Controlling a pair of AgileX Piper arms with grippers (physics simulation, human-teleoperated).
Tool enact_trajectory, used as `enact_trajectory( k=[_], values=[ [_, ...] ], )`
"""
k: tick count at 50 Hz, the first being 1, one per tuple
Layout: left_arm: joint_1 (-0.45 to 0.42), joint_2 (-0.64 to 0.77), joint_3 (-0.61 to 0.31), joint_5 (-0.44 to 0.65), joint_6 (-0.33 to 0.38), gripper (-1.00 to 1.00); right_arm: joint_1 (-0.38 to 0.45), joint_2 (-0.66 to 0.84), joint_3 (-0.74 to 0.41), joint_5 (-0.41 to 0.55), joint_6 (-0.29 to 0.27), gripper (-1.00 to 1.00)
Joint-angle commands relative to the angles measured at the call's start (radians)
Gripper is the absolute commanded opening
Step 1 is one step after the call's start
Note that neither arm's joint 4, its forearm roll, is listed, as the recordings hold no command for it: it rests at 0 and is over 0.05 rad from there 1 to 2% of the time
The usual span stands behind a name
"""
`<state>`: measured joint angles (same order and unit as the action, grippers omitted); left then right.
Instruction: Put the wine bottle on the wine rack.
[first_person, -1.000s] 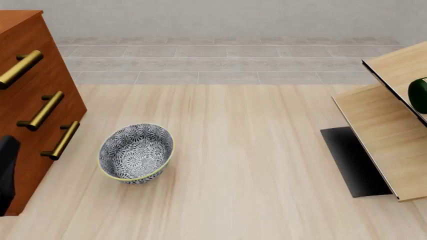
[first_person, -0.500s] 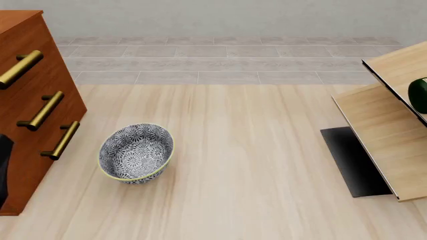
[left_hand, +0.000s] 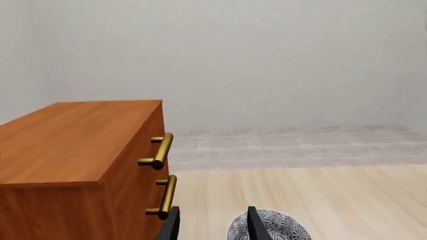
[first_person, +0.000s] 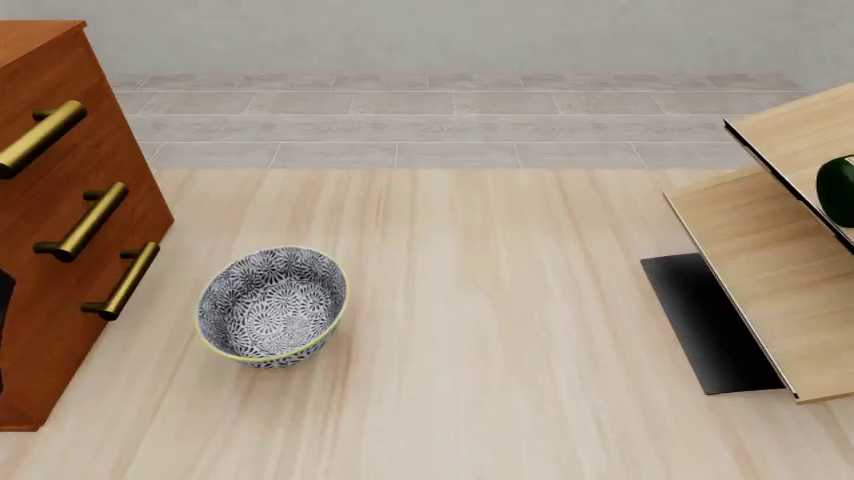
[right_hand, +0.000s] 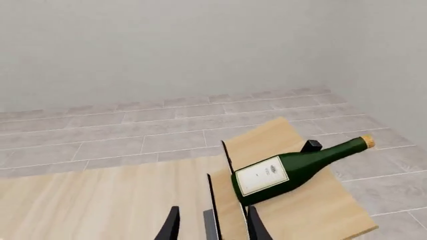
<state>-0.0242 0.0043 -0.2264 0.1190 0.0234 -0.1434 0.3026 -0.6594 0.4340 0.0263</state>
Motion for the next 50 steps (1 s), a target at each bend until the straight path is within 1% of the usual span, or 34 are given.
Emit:
enact_trajectory(
  k=[1,7,10,12,20,25,35,47,50],
  values=[
    [-0.001,-0.002,-0.016,0.010,0.000,1.00,0.032,-0.056,0.027,0.025,0.012,1.00],
    [-0.003,-0.002,-0.020,0.013,0.001,1.00,0.043,-0.089,0.050,0.039,0.020,1.00],
    [-0.005,-0.002,-0.021,0.015,0.005,1.00,0.054,-0.104,0.057,0.050,0.016,1.00],
    [-0.006,-0.001,-0.025,0.017,0.004,1.00,0.050,-0.119,0.060,0.057,0.029,1.00],
    [-0.012,-0.004,-0.032,0.027,0.012,1.00,0.055,-0.163,0.098,0.074,0.037,1.00],
    [-0.011,-0.003,-0.038,0.029,0.012,1.00,0.060,-0.183,0.109,0.089,0.025,1.00],
    [-0.015,-0.004,-0.049,0.038,0.011,1.00,0.072,-0.216,0.101,0.134,0.005,1.00],
    [-0.009,-0.003,-0.079,0.054,0.013,1.00,0.087,-0.231,0.066,0.171,-0.004,1.00],
    [-0.007,-0.004,-0.088,0.061,0.012,1.00,0.091,-0.232,0.038,0.190,-0.009,1.00]
  ],
)
